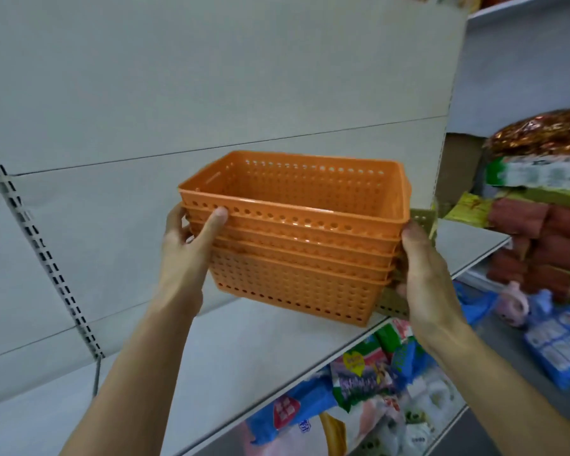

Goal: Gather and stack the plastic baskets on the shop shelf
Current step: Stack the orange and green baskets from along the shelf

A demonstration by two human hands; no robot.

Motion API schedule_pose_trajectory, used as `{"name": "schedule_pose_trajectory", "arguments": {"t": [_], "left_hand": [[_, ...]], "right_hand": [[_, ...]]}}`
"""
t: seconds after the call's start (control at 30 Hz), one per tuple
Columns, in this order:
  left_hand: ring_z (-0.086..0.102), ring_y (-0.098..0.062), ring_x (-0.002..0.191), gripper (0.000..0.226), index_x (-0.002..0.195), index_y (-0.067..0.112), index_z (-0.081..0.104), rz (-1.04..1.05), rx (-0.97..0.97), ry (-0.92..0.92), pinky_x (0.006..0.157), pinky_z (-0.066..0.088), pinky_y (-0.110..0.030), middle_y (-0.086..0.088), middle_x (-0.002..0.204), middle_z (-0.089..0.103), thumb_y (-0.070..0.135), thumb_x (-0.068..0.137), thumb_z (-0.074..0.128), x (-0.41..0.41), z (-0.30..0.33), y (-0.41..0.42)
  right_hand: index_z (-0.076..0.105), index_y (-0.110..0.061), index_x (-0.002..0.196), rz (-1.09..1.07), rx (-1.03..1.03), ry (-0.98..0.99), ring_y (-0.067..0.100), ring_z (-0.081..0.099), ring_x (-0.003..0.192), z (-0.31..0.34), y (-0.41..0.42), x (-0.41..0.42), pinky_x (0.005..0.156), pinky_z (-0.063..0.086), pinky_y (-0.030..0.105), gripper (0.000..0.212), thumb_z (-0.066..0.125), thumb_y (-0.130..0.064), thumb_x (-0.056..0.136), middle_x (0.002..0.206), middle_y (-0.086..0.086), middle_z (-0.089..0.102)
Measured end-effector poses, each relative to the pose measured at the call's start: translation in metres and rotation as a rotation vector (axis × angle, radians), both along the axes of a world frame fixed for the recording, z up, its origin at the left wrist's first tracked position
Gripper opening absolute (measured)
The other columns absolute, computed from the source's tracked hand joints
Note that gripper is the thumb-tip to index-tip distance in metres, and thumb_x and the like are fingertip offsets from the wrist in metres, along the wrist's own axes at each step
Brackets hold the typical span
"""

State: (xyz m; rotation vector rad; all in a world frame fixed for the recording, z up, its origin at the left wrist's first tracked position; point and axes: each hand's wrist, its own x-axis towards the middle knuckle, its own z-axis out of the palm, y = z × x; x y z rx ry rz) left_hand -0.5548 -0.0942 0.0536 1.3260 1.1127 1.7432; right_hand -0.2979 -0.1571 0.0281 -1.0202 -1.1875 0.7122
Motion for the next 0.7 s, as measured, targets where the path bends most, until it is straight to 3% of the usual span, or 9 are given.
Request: {"name": "schedule_pose_trajectory", "arguments": {"t": [0.2,0.4,0.53,0.7], "left_hand": [[0.058,-0.004,0.102,0.050,0.124,0.039,0.041,-0.163,0.092,-0.026,0.089,0.047,-0.035,0.014,0.109,0.059,0.046,0.082,0.067,0.038,0.064,0.036],[0.059,-0.011,0.104,0.056,0.131,0.032,0.037,-0.269,0.078,-0.082,0.088,0.048,-0.040,0.005,0.113,0.061,0.038,0.085,0.067,0.092,0.078,0.089],[0.058,-0.013,0.105,0.057,0.134,0.029,0.035,-0.302,0.042,-0.120,0.087,0.048,-0.039,0.003,0.114,0.060,0.033,0.086,0.066,0.119,0.065,0.124],[0.061,-0.015,0.099,0.051,0.132,0.025,0.037,-0.321,-0.023,-0.135,0.075,0.051,-0.035,-0.003,0.113,0.061,0.027,0.089,0.063,0.138,0.039,0.153]], "right_hand": [[0.058,-0.030,0.122,-0.119,0.168,-0.035,-0.003,0.065,0.096,0.068,0.015,0.027,0.081,0.048,0.034,0.044,0.031,-0.053,0.096,0.106,-0.016,0.070],[0.057,-0.032,0.119,-0.187,0.255,-0.097,0.001,0.065,0.085,0.086,0.045,0.072,0.079,0.049,0.036,0.036,0.033,-0.048,0.098,0.094,-0.019,0.069],[0.050,-0.036,0.132,-0.156,0.295,-0.108,0.004,0.065,0.102,0.075,0.073,0.095,0.082,0.052,0.028,0.036,0.034,-0.039,0.101,0.117,-0.007,0.068],[0.047,-0.031,0.137,-0.114,0.243,-0.060,-0.002,0.063,0.104,0.047,0.103,0.112,0.078,0.052,0.015,0.038,0.034,-0.030,0.101,0.121,-0.011,0.065]]}}
